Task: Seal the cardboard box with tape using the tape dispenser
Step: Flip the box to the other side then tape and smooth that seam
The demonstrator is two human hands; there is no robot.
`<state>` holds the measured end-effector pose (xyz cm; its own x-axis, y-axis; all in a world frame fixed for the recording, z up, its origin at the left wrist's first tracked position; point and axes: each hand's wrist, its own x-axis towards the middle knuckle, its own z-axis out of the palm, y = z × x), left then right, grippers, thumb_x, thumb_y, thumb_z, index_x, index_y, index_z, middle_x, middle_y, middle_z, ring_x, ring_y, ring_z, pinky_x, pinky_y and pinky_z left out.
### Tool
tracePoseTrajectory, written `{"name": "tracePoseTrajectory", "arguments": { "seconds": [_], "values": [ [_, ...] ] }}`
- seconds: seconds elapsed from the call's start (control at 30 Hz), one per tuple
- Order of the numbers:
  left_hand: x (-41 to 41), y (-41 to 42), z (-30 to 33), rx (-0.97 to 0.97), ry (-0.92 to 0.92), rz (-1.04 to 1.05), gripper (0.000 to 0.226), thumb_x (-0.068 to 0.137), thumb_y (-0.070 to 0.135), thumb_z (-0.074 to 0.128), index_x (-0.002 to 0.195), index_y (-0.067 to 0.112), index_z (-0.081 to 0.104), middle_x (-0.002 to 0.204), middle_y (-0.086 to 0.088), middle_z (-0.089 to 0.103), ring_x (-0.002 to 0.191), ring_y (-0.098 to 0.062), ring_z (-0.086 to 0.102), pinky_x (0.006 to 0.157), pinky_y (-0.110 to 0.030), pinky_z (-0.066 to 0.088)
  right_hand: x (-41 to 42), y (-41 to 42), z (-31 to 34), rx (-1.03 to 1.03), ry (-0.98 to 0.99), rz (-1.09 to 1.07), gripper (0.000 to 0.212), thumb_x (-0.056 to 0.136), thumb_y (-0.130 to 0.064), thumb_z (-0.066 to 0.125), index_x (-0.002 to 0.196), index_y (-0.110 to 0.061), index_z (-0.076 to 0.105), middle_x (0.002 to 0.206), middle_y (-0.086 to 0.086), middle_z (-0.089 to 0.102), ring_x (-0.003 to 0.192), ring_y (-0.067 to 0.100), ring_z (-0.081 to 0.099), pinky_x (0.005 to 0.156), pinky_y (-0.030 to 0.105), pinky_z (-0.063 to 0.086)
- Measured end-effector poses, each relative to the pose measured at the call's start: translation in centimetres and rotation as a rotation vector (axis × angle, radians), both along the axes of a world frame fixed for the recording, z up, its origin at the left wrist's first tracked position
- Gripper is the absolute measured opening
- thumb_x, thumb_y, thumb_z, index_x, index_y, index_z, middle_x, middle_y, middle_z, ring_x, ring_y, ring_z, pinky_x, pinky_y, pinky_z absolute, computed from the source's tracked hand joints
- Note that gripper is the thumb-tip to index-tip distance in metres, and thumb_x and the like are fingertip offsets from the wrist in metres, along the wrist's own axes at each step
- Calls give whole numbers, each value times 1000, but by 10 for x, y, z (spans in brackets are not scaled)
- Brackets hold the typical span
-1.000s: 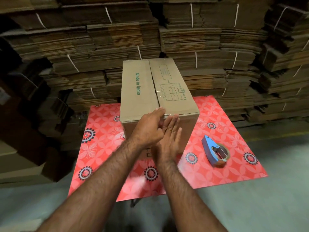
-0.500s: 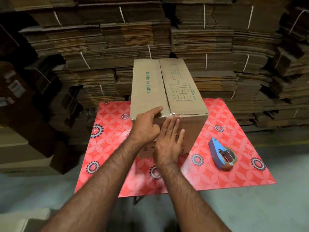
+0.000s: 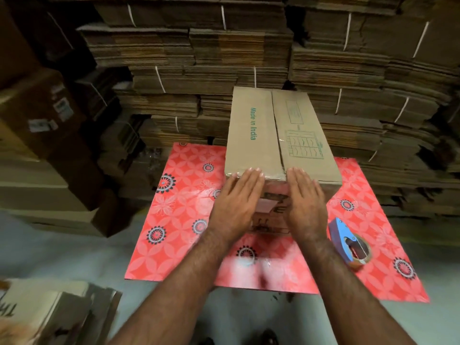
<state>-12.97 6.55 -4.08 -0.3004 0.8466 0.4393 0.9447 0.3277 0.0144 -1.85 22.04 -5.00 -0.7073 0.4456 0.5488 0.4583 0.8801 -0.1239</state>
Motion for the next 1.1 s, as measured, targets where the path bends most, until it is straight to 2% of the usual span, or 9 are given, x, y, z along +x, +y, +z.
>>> {"name": "tracePoseTrajectory", "arguments": {
  "seconds": [0.13, 0.2, 0.27, 0.37, 0.5, 0.6, 0.83, 1.03, 1.1],
  "values": [
    [-15, -13, -1, -51, -13, 90, 86, 68, 7, 52, 152, 6, 34, 159, -8, 35, 147, -21, 32, 120, -50, 21, -1, -2, -1, 24, -22, -22, 80, 65, -4, 59, 145, -1, 50, 148, 17, 52, 137, 32, 49, 117, 45, 26],
    [-17, -15, -3, 3, -33, 76, 87, 65, 8, 54, 150, 8, 39, 157, -6, 39, 146, -20, 34, 120, -50, 22, 1, -3, 2, 2, -41, 6, 76, 70, -16, 47, 146, -2, 50, 149, 15, 52, 139, 31, 48, 118, 45, 28],
    [-22, -13, -4, 190, -153, 23, 73, 68, 13, 52, 141, 9, 52, 148, -5, 51, 139, -20, 45, 118, -51, 27, 3, -3, 8, -54, -31, 33, 72, 77, -27, 40, 143, -5, 54, 146, 12, 55, 138, 29, 49, 116, 47, 34],
    [-34, 1, 12, 415, -366, -14, 31, 86, 22, 57, 112, 13, 72, 117, -1, 71, 113, -23, 62, 104, -48, 42, -5, 5, 26, -153, 85, 56, 52, 87, -46, 56, 124, -11, 68, 126, 6, 68, 120, 27, 61, 103, 43, 44],
    [-44, 21, 20, 484, -391, 51, 19, 86, 36, 71, 85, 17, 72, 88, 4, 62, 88, -17, 51, 80, -40, 44, -26, 16, 28, -117, 107, 116, 46, 94, -48, 58, 118, -9, 68, 119, 6, 70, 116, 28, 62, 100, 42, 46],
    [-46, 25, 14, 462, -346, 83, 26, 84, 42, 73, 81, 17, 67, 86, 3, 56, 86, -18, 47, 78, -37, 39, -32, 22, 5, -22, 42, 113, 52, 97, -49, 49, 126, -10, 68, 127, 7, 69, 122, 26, 63, 104, 41, 43],
    [-46, 17, 13, 342, -179, -21, 16, 88, 23, 70, 86, 9, 63, 89, -5, 52, 83, -24, 46, 67, -42, 42, -23, 37, -4, 13, 62, 232, 56, 95, -51, 53, 133, -11, 65, 135, 7, 65, 128, 24, 60, 106, 38, 40],
    [-47, 19, 21, 293, -256, 121, 41, 76, 58, 73, 87, 19, 64, 95, 4, 53, 91, -22, 49, 76, -40, 39, -31, 21, 15, -101, 82, 97, 54, 90, -61, 59, 116, -15, 69, 118, 0, 71, 117, 20, 64, 100, 38, 44],
    [-50, 23, 22, 315, -288, 136, 42, 77, 61, 69, 84, 20, 62, 94, 5, 51, 90, -22, 48, 75, -40, 39, -34, 17, 9, -52, 25, 61, 56, 93, -60, 53, 124, -15, 65, 127, 2, 68, 125, 21, 59, 104, 39, 40]
  ]
}}
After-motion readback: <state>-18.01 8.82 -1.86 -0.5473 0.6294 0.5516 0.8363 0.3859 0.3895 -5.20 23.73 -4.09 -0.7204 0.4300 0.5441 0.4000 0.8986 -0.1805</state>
